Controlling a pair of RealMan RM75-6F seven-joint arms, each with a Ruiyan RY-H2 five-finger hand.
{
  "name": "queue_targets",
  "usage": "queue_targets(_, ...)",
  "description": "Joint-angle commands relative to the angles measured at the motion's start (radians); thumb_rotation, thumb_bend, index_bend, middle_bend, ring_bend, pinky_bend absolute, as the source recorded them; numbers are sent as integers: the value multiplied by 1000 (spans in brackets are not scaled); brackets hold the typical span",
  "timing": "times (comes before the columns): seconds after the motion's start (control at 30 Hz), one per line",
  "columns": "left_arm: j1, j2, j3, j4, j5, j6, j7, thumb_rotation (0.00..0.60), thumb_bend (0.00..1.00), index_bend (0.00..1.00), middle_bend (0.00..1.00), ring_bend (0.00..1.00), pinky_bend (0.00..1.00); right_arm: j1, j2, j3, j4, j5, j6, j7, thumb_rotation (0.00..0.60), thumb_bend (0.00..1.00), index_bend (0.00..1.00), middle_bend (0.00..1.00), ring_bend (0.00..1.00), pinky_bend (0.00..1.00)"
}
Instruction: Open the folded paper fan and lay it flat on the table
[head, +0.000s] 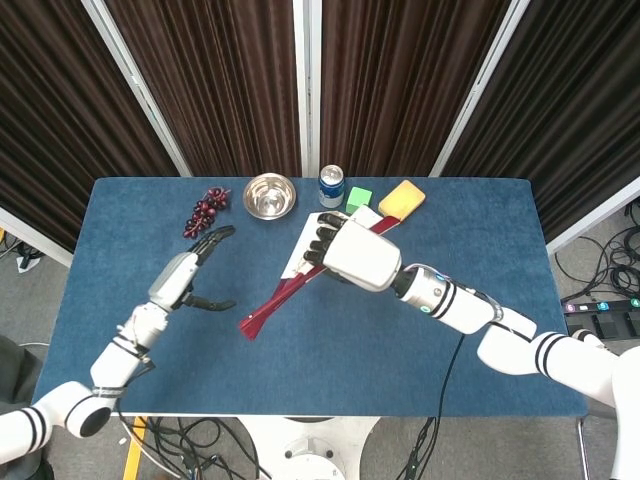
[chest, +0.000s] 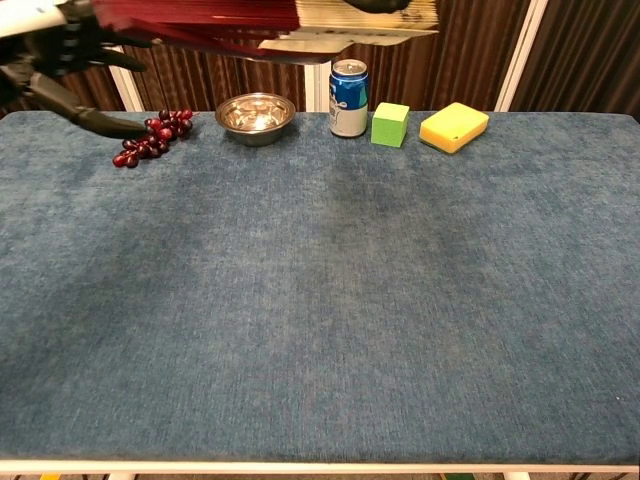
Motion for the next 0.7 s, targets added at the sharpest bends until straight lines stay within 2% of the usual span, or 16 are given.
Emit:
queue_targets(0.03, -23, -48, -17, -1, -26, 0, -1, 600, 95, 256, 203, 125, 179, 13, -14, 13, -19, 16, -24, -13, 600, 954, 803, 629, 475, 320)
queue_targets(0.23, -46, -133, -52, 25, -78, 22, 32, 600, 97, 279, 236, 131, 209, 26, -38, 31, -37, 41, -54, -22, 600, 953, 803, 629, 474, 320)
queue_targets(0.43, -60, -218, -87, 56, -132, 53, 59, 600, 112, 351, 303, 178, 235, 33, -66, 39, -41, 67, -83, -33, 600, 954, 803, 629, 474, 320)
queue_targets(0.7, -80, -271, -105, 76, -162, 46, 43, 600, 112, 392, 332, 189, 245, 39, -106, 52, -29, 99, -108, -37, 600, 954, 803, 629, 474, 321)
